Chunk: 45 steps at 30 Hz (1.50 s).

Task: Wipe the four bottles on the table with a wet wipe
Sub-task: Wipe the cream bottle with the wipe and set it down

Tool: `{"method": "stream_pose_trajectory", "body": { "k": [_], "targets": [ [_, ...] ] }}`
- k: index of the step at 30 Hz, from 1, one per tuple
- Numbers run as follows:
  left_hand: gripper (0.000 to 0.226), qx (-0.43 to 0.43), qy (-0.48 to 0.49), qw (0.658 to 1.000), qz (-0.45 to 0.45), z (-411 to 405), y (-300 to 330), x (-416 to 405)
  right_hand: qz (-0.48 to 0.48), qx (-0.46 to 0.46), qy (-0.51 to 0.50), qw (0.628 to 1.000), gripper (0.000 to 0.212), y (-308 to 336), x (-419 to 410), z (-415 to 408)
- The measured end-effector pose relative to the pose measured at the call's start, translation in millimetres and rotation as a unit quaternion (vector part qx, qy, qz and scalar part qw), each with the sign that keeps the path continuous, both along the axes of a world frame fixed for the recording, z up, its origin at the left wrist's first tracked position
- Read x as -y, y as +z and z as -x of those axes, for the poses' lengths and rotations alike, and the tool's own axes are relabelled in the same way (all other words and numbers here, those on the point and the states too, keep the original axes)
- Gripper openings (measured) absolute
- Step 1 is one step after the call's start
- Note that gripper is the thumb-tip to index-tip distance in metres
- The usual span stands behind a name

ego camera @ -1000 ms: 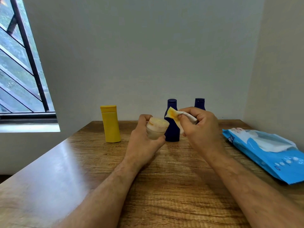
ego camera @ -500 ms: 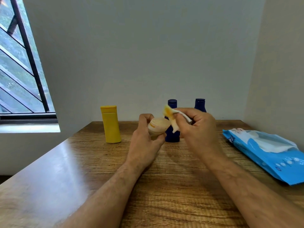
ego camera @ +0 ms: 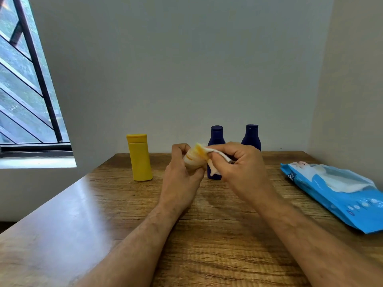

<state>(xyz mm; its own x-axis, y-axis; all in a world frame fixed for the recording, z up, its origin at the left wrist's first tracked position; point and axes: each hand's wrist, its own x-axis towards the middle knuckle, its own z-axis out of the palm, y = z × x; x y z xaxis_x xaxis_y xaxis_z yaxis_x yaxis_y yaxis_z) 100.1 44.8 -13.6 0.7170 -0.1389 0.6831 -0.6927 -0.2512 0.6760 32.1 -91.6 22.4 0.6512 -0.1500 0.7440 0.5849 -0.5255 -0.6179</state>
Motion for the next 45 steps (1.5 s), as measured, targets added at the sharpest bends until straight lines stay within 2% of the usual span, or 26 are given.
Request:
{"method": "stream_pose_trajectory", "body": {
  "k": [3, 5, 7, 11, 17, 23, 28, 31, 35, 38, 45],
  "targets": [
    [0.049, -0.012, 0.010, 0.999, 0.049, -3.6, 1.4, 1.1, -0.085, 0.011, -0.045, 0.995, 0.011, 5.4, 4.7, -0.2],
    [0.053, -0.028, 0.015, 0.996, 0.080, -5.9, 1.3, 0.3, -0.104, 0.018, -0.081, 0.991, 0.008, 7.6, 9.5, -1.1],
    [0.053, -0.025, 0.017, 0.997, 0.072, -6.0, 0.8, -0.2, -0.072, 0.029, -0.088, 0.993, 0.011, 7.3, 9.5, -0.3],
    [0.046, 0.008, 0.004, 1.000, 0.011, -1.4, -0.9, 0.0, 0.117, 0.056, -0.053, 0.990, 0.024, -1.1, -0.2, -0.3],
    [0.044, 0.019, 0.010, 1.000, -0.011, 1.1, -0.2, -2.2, 0.130, 0.050, -0.008, 0.990, 0.028, -4.0, -3.4, -3.2],
    [0.046, -0.005, 0.007, 0.999, 0.033, -0.4, 2.6, 0.4, 0.030, 0.053, -0.063, 0.996, 0.022, 2.1, 0.2, -2.4],
    [0.054, -0.015, -0.004, 0.999, 0.044, -1.5, 1.9, 0.1, -0.060, 0.014, -0.175, 0.983, 0.018, 1.1, 11.9, -10.0],
    [0.055, -0.018, 0.001, 0.999, 0.039, -2.2, 1.9, -0.4, -0.095, 0.020, -0.175, 0.980, 0.016, 3.5, 14.3, -9.9],
    [0.051, 0.010, 0.033, 0.999, -0.014, -1.8, 0.3, 0.2, -0.021, 0.066, -0.120, 0.990, 0.017, 4.8, 4.2, -2.8],
    [0.050, 0.033, 0.048, 0.997, -0.048, -0.3, -1.6, 2.1, 0.050, 0.066, -0.103, 0.991, 0.018, 1.4, 1.0, -3.0],
    [0.048, 0.045, 0.063, 0.996, -0.053, -3.5, -3.6, 1.4, 0.078, 0.016, -0.050, 0.996, 0.019, -7.6, -1.4, -9.5]
  ]
}}
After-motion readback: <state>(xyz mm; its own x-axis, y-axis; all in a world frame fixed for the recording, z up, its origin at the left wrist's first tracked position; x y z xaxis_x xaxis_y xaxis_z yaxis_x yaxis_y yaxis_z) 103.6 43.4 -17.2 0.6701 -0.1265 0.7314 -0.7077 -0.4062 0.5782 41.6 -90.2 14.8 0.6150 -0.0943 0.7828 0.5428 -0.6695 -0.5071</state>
